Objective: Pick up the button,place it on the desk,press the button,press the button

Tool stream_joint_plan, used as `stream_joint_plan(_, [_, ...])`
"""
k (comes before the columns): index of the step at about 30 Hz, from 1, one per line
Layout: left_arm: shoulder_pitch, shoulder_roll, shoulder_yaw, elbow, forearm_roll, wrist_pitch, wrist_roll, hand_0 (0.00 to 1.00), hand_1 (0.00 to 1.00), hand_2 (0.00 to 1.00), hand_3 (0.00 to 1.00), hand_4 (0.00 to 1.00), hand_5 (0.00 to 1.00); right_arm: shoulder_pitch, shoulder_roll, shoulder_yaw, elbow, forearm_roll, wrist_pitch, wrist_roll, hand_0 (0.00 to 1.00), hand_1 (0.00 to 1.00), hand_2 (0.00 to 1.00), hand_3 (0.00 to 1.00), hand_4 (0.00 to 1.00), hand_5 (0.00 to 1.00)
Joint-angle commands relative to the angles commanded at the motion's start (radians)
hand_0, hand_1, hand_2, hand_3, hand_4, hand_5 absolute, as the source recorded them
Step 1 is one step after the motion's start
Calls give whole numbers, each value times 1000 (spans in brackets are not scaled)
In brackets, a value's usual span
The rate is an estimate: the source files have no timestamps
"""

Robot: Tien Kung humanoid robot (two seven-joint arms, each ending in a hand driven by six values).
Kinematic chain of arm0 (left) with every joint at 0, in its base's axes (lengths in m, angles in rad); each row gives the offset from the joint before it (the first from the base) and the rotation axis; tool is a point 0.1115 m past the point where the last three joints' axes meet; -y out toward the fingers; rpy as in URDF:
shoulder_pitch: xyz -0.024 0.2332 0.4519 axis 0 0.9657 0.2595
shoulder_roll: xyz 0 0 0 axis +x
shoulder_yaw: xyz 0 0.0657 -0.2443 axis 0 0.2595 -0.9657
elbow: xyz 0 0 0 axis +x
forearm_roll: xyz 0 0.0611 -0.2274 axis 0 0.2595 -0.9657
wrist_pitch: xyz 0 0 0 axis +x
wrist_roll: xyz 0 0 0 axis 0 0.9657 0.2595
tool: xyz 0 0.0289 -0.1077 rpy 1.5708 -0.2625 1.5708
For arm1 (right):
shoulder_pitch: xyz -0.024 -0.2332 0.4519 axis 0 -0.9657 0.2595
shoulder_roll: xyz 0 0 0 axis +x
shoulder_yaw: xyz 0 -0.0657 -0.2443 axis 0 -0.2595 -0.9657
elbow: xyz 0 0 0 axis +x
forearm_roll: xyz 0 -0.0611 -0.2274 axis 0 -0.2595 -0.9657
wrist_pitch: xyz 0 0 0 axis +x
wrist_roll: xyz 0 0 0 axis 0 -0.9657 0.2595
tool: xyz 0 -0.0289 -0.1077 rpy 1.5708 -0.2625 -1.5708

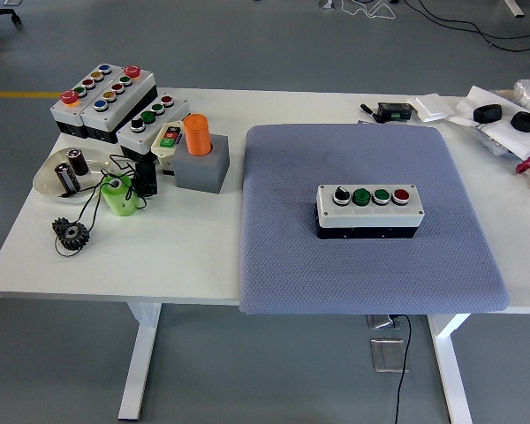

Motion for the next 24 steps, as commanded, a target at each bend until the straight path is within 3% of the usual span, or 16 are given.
stream_joint_plan(2, [-3, 1, 4, 0, -6, 1, -2, 643, 700, 716, 539, 300, 998, 1, -2, 1, -1, 13, -19, 2, 821, 769, 786, 764, 599, 580])
stream_joint_plan(3, [-7, 3, 7, 0, -5, 0, -1, 643, 701, 717, 541, 300, 998, 1, -5, 7, -1, 9, -20, -4, 793, 754, 780, 846, 591, 572])
stream_joint_plan(8, [-25, 8, 16, 0, 1, -3, 1, 643, 701, 717, 541, 300, 998, 0, -19, 24, 10, -24, 2, -53, 793, 754, 780, 846, 591, 572])
stream_joint_plan(14, [-40, 13, 20, 0, -4, -3, -3, 643, 701, 718, 545, 300, 998, -5, -32, 32, 38, -113, -10, -185, 771, 734, 774, 827, 582, 576])
stream_joint_plan(17, [-42, 14, 17, 0, -2, -2, -4, 643, 701, 719, 549, 300, 998, -4, -31, 35, 45, -147, -13, -210, 748, 719, 759, 818, 578, 582])
stream_joint_plan(24, [-47, 17, 12, 0, 14, -3, 0, 643, 701, 719, 551, 302, 998, 4, -37, 24, 69, -155, -58, -283, 745, 719, 765, 822, 565, 590])
